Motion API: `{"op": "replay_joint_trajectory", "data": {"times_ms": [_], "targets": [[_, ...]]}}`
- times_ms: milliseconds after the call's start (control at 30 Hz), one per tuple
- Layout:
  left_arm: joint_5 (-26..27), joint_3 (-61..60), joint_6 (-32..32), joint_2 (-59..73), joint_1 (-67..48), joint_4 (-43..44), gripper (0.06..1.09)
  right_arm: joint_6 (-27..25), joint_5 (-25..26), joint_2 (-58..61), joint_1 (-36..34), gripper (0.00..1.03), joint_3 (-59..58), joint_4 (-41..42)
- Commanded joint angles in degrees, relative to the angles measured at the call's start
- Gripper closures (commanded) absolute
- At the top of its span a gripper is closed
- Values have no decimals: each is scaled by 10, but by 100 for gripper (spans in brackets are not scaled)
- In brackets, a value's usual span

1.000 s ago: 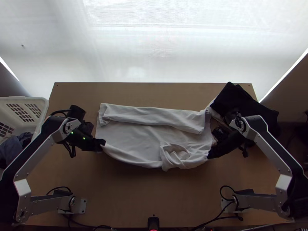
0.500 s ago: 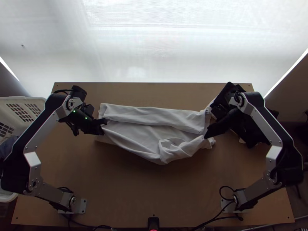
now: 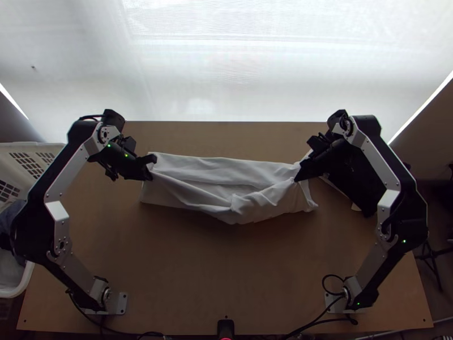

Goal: Fold the t-shirt

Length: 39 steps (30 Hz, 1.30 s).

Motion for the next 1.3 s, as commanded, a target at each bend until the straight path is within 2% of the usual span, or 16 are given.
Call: {"op": "replay_joint_trajectory", "data": {"times_ms": [0,567,833,1267], "targets": [[-4,32,-12,35,26,1,105,3,-1,38,-10,100,42,2],[-35,43,-14,70,71,4,105,20,20,58,-36,100,42,45],[-46,51,-19,84,61,11,105,60,55,63,-28,100,41,100],[-68,83,-53,110,60,13,105,92,118,74,-23,100,25,151]]}}
